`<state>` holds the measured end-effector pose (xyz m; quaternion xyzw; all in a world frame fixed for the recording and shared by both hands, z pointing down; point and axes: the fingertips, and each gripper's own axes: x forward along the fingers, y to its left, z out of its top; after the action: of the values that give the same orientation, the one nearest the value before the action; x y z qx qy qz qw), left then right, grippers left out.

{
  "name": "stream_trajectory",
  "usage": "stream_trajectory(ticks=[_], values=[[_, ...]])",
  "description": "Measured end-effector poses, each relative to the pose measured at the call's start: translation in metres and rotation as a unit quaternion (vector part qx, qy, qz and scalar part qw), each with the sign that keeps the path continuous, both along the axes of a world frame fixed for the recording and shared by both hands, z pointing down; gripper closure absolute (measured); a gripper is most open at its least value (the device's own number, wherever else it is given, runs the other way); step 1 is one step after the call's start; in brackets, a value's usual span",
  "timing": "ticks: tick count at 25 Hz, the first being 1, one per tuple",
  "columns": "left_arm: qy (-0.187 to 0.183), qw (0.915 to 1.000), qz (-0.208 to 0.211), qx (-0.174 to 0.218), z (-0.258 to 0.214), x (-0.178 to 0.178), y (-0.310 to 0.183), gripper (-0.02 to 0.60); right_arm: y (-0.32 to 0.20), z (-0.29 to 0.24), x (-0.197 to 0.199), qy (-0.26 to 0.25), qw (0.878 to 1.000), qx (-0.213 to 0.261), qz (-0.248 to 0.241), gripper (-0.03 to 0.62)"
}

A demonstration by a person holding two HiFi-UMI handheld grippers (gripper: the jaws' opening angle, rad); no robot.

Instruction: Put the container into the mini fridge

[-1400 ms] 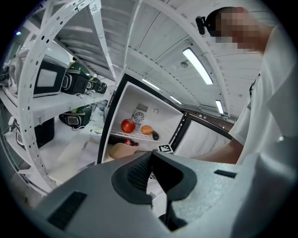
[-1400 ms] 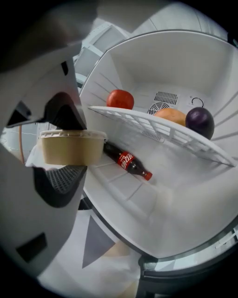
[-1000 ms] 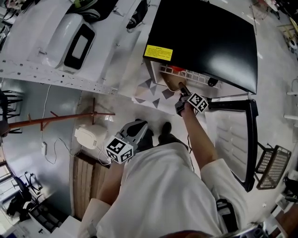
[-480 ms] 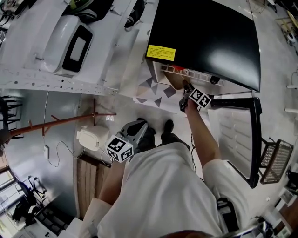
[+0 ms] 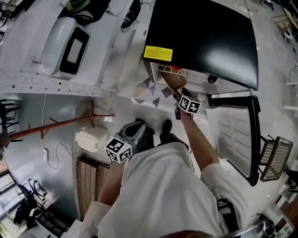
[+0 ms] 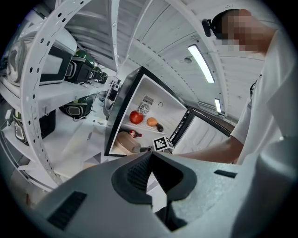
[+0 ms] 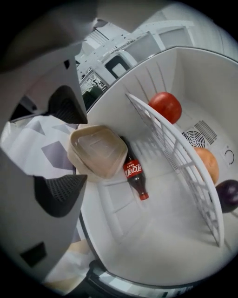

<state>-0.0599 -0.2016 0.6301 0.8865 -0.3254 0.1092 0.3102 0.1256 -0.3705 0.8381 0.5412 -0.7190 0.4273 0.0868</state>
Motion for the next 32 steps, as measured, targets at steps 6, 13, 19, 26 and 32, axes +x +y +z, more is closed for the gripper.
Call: stream_trajectory(ticks=[6,13,19,26,32], values=[[-0.002,1.0000,-0.009,-0.003,0.003,-0.001,0.003,0.577,0.020,0.015,-0.027,0.063,0.997,-0.014,-0.049,0.243],[-0.004,0.9997,-0.022,-0.004,0.003,0.000,0.006,0.577,0.035,0.007,-0.085,0.111,0.977,0.032,-0.181,0.264],[-0.007,0.9996,-0.028,-0.002,0.005,0.006,0.009,0.577,0.018,0.000,-0.076,0.137,0.970,0.052,-0.193,0.266],[-0.004,0.9996,-0.029,-0.002,0.007,0.021,0.011,0.577,0.005,-0.002,-0.040,0.174,0.965,0.053,-0.191,0.264],[0.000,0.9995,-0.030,0.008,0.002,0.038,0.008,0.577,-0.005,-0.007,-0.009,0.187,0.965,0.055,-0.177,0.261]])
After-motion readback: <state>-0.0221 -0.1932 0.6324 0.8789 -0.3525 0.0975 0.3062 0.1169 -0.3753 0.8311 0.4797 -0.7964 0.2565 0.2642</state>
